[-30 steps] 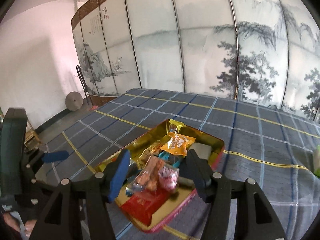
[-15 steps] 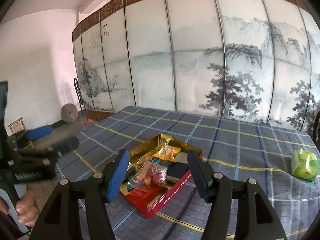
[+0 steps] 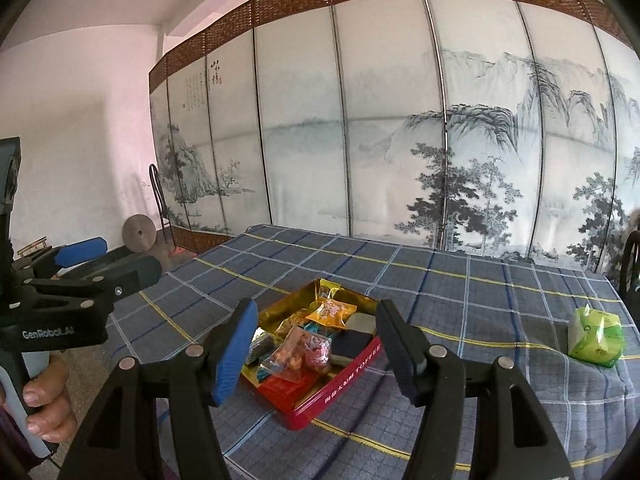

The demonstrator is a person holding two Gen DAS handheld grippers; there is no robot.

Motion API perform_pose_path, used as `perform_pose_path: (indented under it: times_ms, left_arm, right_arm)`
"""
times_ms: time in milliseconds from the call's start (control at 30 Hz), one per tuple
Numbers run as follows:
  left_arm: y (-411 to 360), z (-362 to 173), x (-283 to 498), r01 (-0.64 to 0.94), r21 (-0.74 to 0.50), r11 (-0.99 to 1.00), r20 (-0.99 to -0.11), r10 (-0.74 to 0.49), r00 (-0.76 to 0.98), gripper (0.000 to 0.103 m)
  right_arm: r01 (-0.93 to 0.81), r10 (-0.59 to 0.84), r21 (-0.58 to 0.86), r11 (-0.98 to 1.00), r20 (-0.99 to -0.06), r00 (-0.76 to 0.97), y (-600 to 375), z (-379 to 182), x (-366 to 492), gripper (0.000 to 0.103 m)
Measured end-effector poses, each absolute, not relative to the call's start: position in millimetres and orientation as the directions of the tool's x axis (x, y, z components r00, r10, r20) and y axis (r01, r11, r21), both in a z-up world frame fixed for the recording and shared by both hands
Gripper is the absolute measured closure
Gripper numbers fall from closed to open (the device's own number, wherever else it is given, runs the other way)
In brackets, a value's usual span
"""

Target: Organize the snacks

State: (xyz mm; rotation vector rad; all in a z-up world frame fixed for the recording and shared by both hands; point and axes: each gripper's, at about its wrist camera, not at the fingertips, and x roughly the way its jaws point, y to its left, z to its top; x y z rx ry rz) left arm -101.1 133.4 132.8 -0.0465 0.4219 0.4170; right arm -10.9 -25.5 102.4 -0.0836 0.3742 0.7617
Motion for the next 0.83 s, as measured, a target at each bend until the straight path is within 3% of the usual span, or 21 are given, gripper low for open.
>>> perform_pose_path:
  times_ms: [167,467,833]
  left_arm:
    - [129.7,132.3,-103.1,-0.396,0.048,0.917,-0.411,0.379,0.829,0.000]
    - [131.3,111.5,-84.5,-0.369,0.055,0.928,-0.519,0.343,0.783,0.000]
    - [116.0,87.7,-56.7,-0.373,0.126,0.919,-0.568,0.375,0.733,0.000]
  right_arm:
    - [-0.688,0.658,0.061,0.724,-0.362,0.660,-28.9,101.6,-14.9,0.033]
    - [-0.641,0.605,0.078,0.764,-0.432,0.669,-53.7,74.3,3.6,0.031]
    - [-0.293,0.180,-0.031,0.956,-0.725,0.665,-208.0,-25.5,140.9,0.030]
